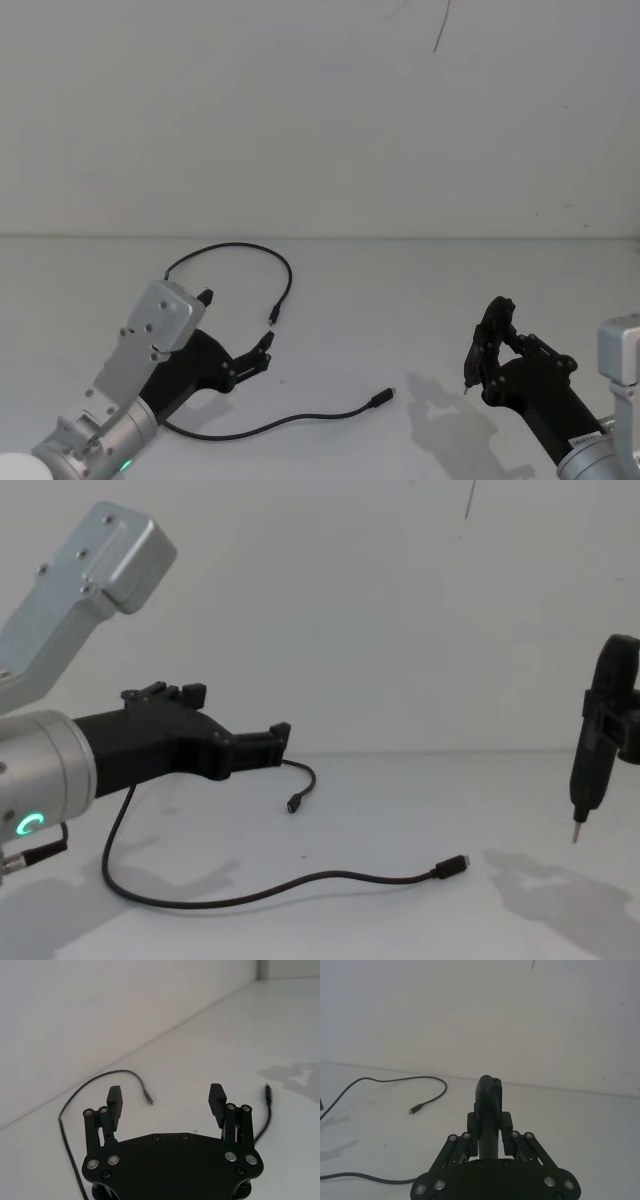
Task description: Pick up the data cable with the one hand.
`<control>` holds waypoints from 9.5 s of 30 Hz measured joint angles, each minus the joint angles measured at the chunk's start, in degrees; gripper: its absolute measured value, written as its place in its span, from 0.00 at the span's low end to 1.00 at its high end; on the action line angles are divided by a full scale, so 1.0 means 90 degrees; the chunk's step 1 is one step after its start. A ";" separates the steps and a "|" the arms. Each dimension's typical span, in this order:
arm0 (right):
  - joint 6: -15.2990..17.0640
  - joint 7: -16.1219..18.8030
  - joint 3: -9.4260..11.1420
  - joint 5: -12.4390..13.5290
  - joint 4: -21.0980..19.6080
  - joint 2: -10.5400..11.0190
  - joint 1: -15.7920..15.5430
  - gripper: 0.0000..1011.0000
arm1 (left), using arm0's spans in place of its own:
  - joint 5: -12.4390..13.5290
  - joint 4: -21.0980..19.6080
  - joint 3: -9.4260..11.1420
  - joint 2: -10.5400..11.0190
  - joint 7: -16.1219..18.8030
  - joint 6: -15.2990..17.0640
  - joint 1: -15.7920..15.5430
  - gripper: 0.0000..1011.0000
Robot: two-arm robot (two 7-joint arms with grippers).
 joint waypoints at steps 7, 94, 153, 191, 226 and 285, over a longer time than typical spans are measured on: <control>0.0000 0.0000 0.0000 0.0000 0.0000 0.0000 0.0000 0.27 | -0.0127 -0.0046 0.0059 0.0297 -0.0648 0.0146 -0.0133 0.99; 0.0000 0.0000 0.0000 0.0000 0.0000 0.0000 0.0000 0.27 | -0.0225 0.2905 0.2264 -0.0121 -0.4733 0.2143 -0.3627 0.99; -0.0056 0.0249 0.0143 0.0182 -0.0182 0.0074 -0.0063 0.27 | -0.0136 0.2434 0.2391 0.0060 -0.4247 0.1780 -0.3320 0.05; -0.0086 0.1394 0.0830 0.2213 -0.0354 0.0061 0.0041 0.27 | -0.0146 0.1242 0.1903 0.0544 -0.3939 0.0333 -0.2715 0.05; -0.0244 0.1512 0.0656 0.2602 0.0093 0.0052 0.0345 0.27 | -0.0150 0.1172 0.1874 0.0572 -0.3926 0.0259 -0.2681 0.05; -0.0283 0.1006 0.0413 0.2352 -0.0275 0.0056 0.0138 0.27 | -0.0149 0.1172 0.1874 0.0572 -0.3927 0.0256 -0.2682 0.05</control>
